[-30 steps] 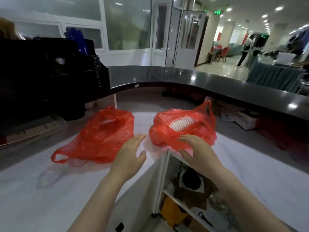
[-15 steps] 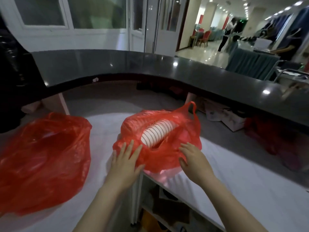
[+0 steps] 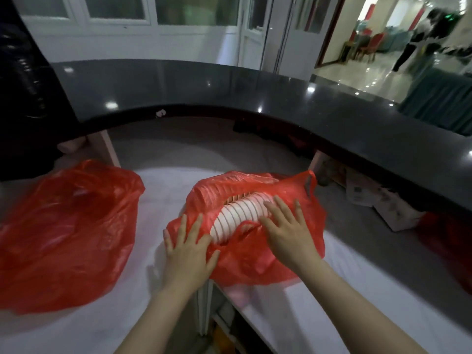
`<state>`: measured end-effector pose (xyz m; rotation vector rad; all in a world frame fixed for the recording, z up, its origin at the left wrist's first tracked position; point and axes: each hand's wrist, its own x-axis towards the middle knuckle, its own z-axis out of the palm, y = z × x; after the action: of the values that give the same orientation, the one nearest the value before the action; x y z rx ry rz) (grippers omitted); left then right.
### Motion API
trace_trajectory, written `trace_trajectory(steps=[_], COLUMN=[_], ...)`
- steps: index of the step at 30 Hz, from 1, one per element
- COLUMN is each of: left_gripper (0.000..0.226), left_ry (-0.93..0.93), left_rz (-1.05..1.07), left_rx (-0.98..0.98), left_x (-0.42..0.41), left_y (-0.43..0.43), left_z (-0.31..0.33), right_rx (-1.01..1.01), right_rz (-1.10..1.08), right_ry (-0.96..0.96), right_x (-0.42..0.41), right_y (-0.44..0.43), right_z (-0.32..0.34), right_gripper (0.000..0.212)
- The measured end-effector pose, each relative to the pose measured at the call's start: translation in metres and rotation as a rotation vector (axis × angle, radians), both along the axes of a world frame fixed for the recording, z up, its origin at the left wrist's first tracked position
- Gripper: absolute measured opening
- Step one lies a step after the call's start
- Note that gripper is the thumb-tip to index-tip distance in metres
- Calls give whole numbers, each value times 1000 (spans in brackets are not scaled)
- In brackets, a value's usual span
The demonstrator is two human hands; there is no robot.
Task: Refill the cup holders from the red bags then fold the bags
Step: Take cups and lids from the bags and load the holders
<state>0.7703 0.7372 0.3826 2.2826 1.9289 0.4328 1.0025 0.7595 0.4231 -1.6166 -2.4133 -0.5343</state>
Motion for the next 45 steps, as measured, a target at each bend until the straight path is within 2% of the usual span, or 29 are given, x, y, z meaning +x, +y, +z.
trace_trajectory(steps=[2,6,8,10,15,16,18,20,24,27,31,35,39,42,45], left_gripper=[26,50,46,31,23,22,27,38,65,69,57,34,37,41,66], left_ry=[-33,-105,-80,-66,-299,-315,-343,-365,-207,-128,-13,116,112,-11,-401], left_rz=[117,311,388,427,396,395,385,370,356,362,406,519,596,472,327], left_rx=[-8,-108,-157,-149,-73,-66,-53,-25,-61,-95,-82,-145,-228,-258,-71], left_x=[-10,-26,-30,-33,-33,-34,-38,-43,-52,-54,-60,-73,-72,-76,-75], left_y=[0,-3,-3,-3,-9,-10,-10,-7,5,11,19,27,33,36,31], left_z=[0,2,5,8,13,13,13,12,15,13,15,12,5,4,15], right_rx=[22,-30,-53,-47,43,19,-147,-231,-299,-394,-444,-596,-568,-517,-260], right_rz=[34,17,-36,-61,267,278,229,200,166,114,69,186,162,160,197], right_ry=[-71,-197,-173,-91,-37,-52,-131,-182,-183,-194,-136,-1,18,37,50], right_x=[13,48,54,42,-30,-42,-57,-61,-66,-75,-85,-68,-55,-50,-38], right_y=[15,38,50,57,58,58,60,69,88,96,99,109,109,105,99], right_z=[-2,-2,0,5,12,11,6,-4,-13,-19,-27,-22,-3,17,40], right_gripper=[30,46,43,36,29,34,61,75,85,89,82,79,75,64,43])
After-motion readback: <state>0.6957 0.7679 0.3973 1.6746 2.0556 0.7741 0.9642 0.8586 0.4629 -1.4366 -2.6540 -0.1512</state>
